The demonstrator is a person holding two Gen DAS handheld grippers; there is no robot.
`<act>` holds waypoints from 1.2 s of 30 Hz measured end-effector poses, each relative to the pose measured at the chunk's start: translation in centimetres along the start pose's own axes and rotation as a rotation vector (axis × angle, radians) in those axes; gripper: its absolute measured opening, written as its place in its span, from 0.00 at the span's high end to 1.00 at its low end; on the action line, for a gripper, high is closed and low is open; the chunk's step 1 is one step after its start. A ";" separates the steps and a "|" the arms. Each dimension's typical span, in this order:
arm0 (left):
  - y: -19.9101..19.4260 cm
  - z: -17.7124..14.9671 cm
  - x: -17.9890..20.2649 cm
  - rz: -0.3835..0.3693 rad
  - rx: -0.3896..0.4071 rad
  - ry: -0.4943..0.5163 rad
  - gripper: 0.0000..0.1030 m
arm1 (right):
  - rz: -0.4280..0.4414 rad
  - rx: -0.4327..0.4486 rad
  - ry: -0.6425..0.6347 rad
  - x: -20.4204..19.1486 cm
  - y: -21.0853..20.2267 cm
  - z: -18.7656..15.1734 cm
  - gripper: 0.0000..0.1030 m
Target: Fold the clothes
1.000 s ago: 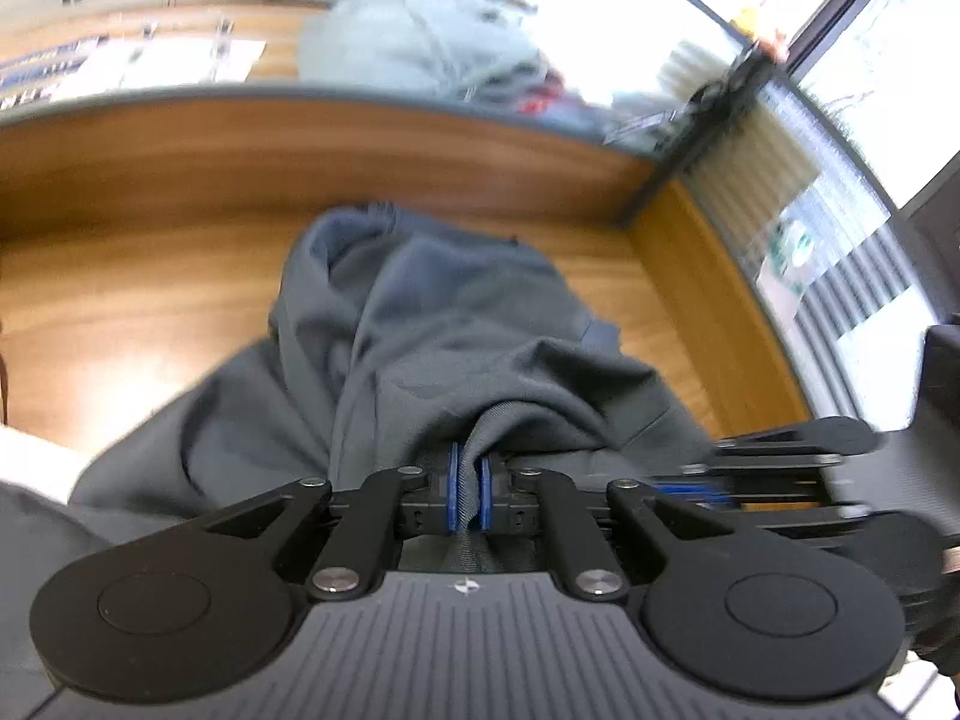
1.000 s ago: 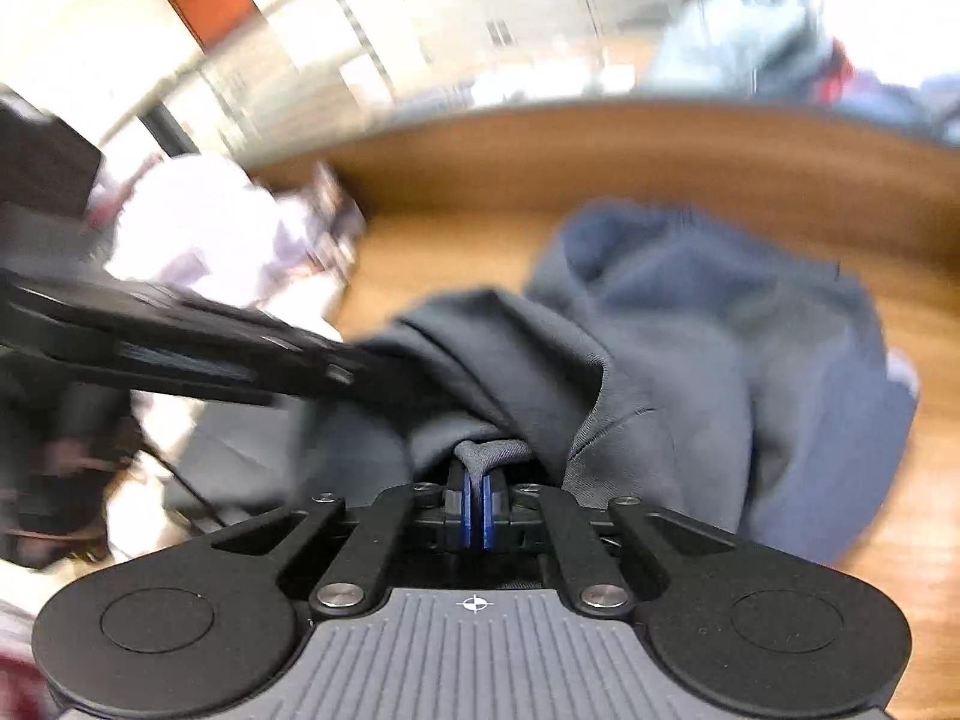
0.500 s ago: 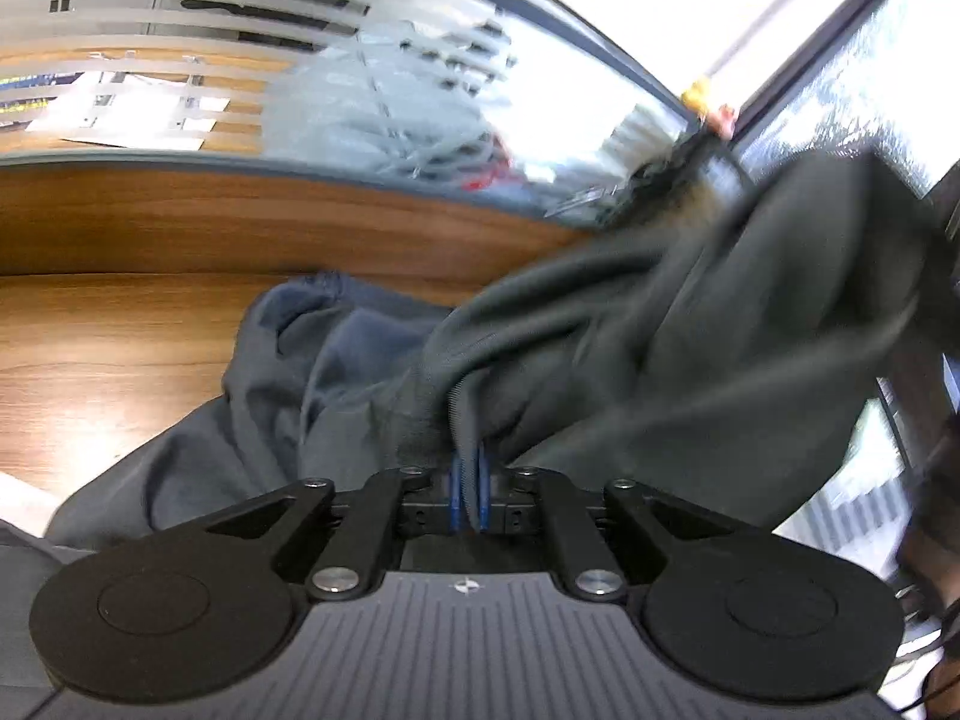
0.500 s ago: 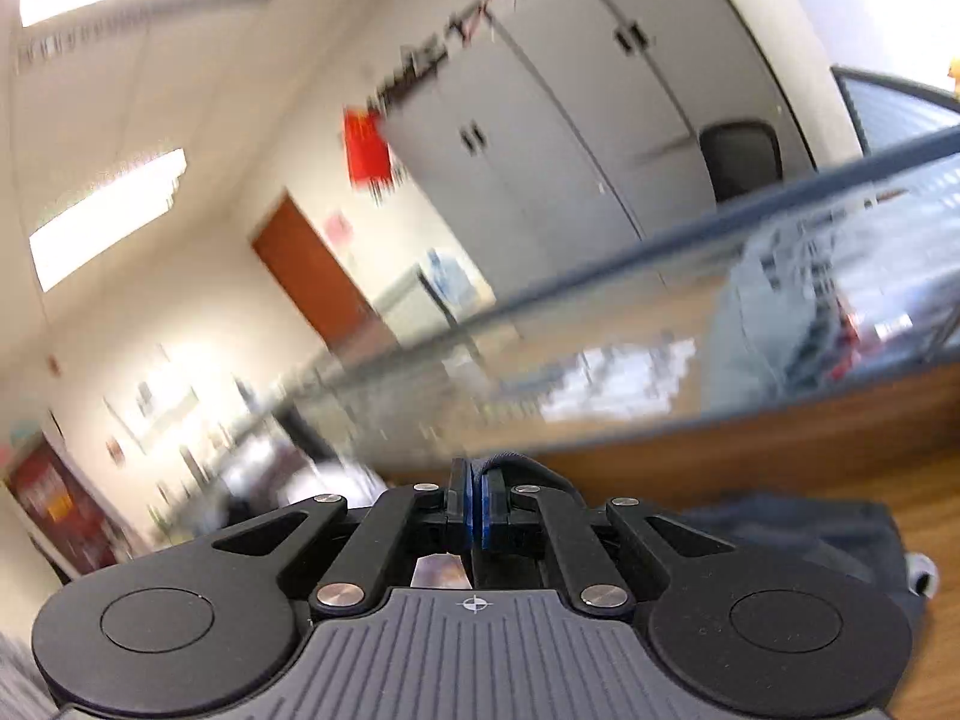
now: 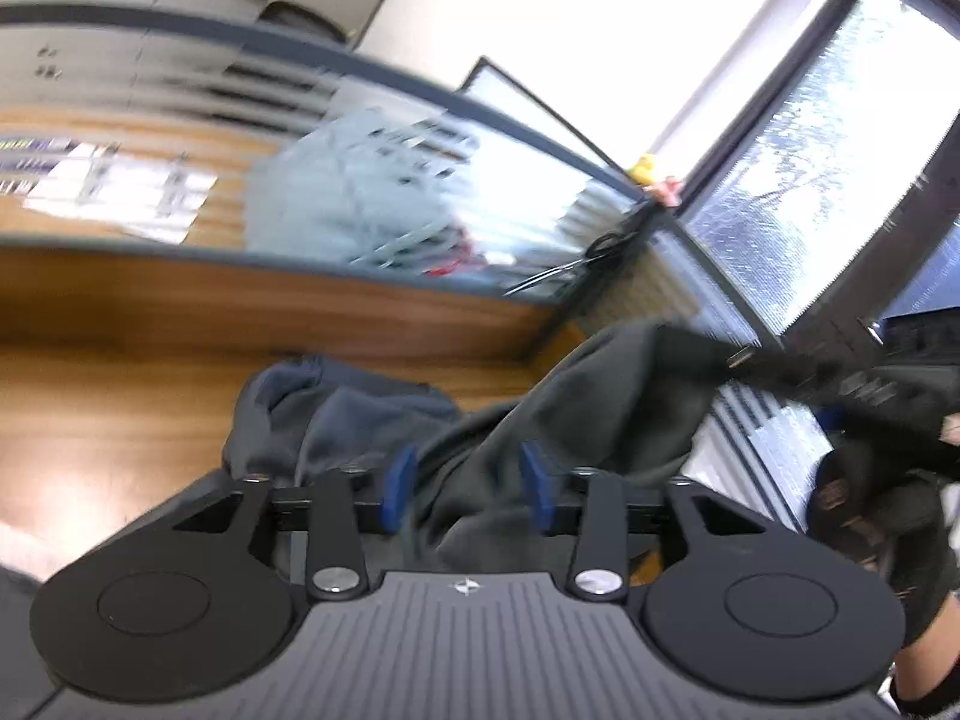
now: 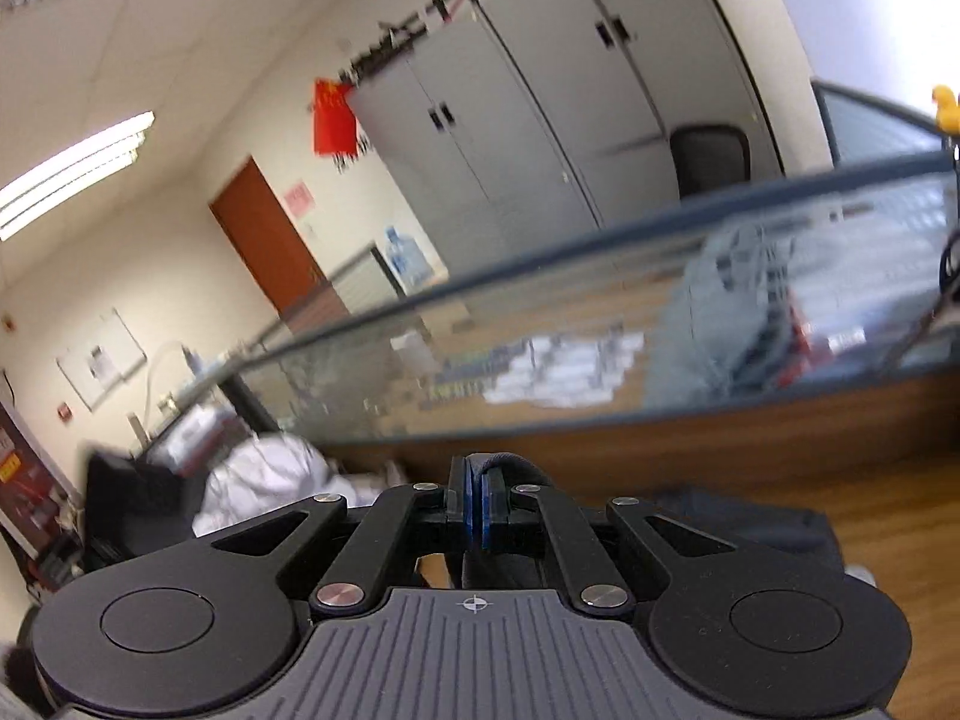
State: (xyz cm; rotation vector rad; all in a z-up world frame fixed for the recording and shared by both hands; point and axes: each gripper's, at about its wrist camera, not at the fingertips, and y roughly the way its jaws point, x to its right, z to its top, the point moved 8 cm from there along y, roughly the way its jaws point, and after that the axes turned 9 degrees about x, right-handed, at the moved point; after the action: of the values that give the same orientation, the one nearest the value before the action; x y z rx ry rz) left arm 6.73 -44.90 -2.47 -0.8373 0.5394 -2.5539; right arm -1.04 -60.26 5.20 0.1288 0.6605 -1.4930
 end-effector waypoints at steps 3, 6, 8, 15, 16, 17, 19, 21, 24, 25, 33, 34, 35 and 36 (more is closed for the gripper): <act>0.8 -0.4 0.9 -0.028 -0.024 0.036 0.37 | 0.008 -0.047 0.010 0.6 0.7 -1.7 0.95; 2.1 -1.5 1.4 -0.057 -0.076 0.039 0.37 | 0.019 -0.070 0.011 0.4 1.0 -2.5 0.95; 3.0 -2.2 1.6 -0.064 -0.109 0.043 0.37 | 0.035 -0.076 0.014 0.2 1.1 -2.8 0.95; 5.0 -3.4 1.8 -0.031 -0.122 0.058 0.54 | 0.059 -0.080 0.018 -0.7 0.8 -2.4 0.95; 5.1 -3.4 1.9 -0.029 -0.118 0.065 0.85 | 0.058 -0.081 0.019 -0.7 0.8 -2.3 0.95; 5.1 -3.4 2.1 -0.030 -0.123 0.078 0.95 | 0.056 -0.083 0.018 -0.7 0.8 -2.3 0.95; 4.9 -3.1 2.3 -0.007 -0.115 0.133 0.97 | 0.041 -0.089 0.007 -0.5 0.9 -2.4 0.94; 4.5 -2.7 2.2 0.010 -0.103 0.163 0.97 | 0.022 -0.090 -0.008 0.0 0.7 -2.5 0.88; 3.9 -1.5 1.0 0.023 -0.093 0.112 0.97 | -0.002 -0.092 -0.024 1.1 -0.1 -2.4 0.65; 3.7 -1.0 0.4 0.027 -0.087 0.084 0.97 | -0.009 -0.095 -0.037 1.5 -0.4 -2.5 0.50; 1.5 3.0 -3.3 0.054 -0.028 -0.082 0.97 | -0.074 -0.242 -0.274 4.8 -0.5 -9.6 0.28; 1.3 3.3 -3.6 0.061 -0.021 -0.086 0.97 | -0.077 -0.251 -0.305 4.9 -0.2 -10.9 0.24; 1.1 3.6 -3.8 0.068 -0.013 -0.090 0.97 | -0.081 -0.243 -0.343 4.8 0.2 -12.1 0.20; 0.9 3.9 -4.0 0.075 -0.006 -0.093 0.97 | -0.083 -0.233 -0.378 4.8 0.6 -13.2 0.15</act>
State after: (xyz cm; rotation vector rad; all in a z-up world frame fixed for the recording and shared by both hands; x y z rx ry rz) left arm 12.36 -44.64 -1.91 -0.9157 0.5396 -2.4334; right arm -5.03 -58.15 -8.09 -0.3558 0.5313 -1.4561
